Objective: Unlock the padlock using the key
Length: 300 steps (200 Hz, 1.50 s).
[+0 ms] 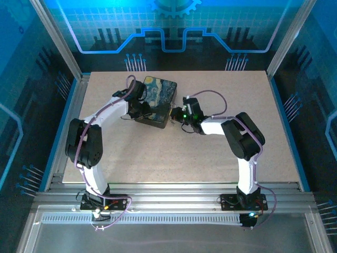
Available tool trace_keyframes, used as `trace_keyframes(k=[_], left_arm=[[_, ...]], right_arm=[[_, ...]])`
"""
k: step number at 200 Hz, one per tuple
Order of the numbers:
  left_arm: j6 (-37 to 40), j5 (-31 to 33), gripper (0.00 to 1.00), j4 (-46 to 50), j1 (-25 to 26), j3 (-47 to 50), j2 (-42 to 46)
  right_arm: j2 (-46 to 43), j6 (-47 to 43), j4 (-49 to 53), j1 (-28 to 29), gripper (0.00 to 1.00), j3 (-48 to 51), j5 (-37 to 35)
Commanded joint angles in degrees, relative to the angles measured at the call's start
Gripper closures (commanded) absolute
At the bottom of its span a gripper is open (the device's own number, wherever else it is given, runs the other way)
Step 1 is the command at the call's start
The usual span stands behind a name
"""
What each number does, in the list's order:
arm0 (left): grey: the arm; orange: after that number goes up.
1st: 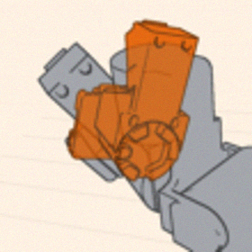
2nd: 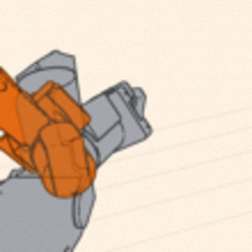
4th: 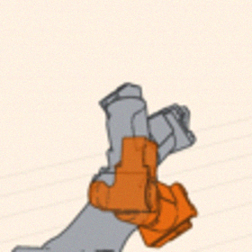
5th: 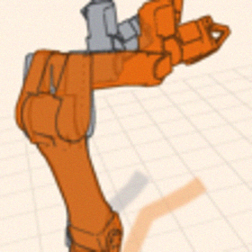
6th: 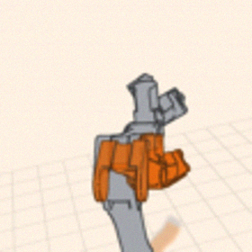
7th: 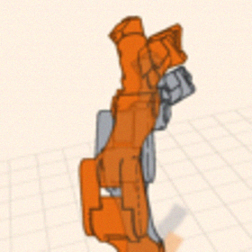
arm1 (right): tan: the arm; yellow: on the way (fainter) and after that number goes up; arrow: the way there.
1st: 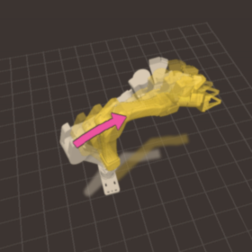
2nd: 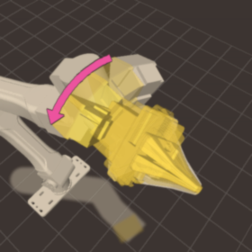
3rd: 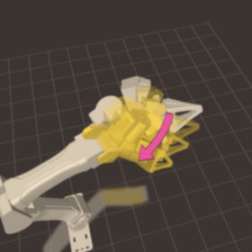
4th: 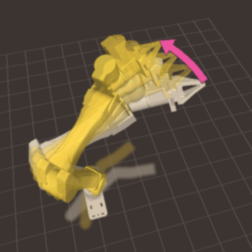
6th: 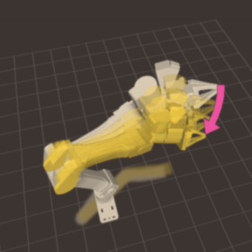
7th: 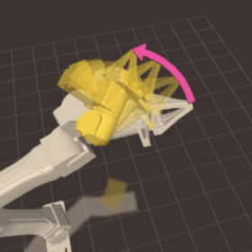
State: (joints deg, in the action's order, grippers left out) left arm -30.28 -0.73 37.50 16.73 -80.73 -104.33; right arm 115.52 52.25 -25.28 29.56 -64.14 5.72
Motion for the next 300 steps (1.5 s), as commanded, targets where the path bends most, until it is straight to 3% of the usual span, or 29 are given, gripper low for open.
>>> trace_keyframes(k=[1, 26, 58, 99, 130, 233, 252, 278, 300], left_arm=[[1.8, 1.8, 0.67, 8.9, 0.6, -0.3, -2.6], [2.0, 2.5, 0.67, 9.6, 0.0, -1.1, -2.2], [1.9, 2.5, 0.67, 9.7, -0.8, -2.0, -2.1], [1.3, 1.2, 0.67, 10.0, -0.8, -3.1, -1.3], [0.7, -0.1, 0.66, 10.7, -0.7, -6.4, 0.5], [3.7, 2.1, 0.64, 9.1, -1.9, -18.3, -6.7], [5.4, 2.5, 0.62, 9.1, -2.9, -20.5, -8.3], [10.7, 1.3, 0.57, 13.0, -3.9, -25.7, -11.5], [14.4, 1.4, 0.54, 16.8, -3.9, -28.8, -13.6]], right_arm=[[2.5, -0.7, -0.5, -3.4, 0.85, -4.0, 4.9], [3.6, -0.6, 1.0, -5.7, 0.79, -4.3, 10.8], [1.5, -6.5, 7.1, -5.8, 0.78, -2.9, 10.5], [-0.9, -13.1, 13.6, -5.7, 0.68, -1.6, 8.5], [-2.7, -16.7, 15.9, -5.8, 0.66, -1.6, 7.2], [4.8, -24.4, 7.9, -6.5, 0.51, -7.3, 16.0], [5.5, -30.5, 10.3, -6.8, 0.46, -9.1, 18.5], [3.3, -38.6, 14.6, -9.6, 0.41, -9.6, 27.2], [0.0, -49.6, 27.0, -10.0, 0.4, -12.5, 23.5]])
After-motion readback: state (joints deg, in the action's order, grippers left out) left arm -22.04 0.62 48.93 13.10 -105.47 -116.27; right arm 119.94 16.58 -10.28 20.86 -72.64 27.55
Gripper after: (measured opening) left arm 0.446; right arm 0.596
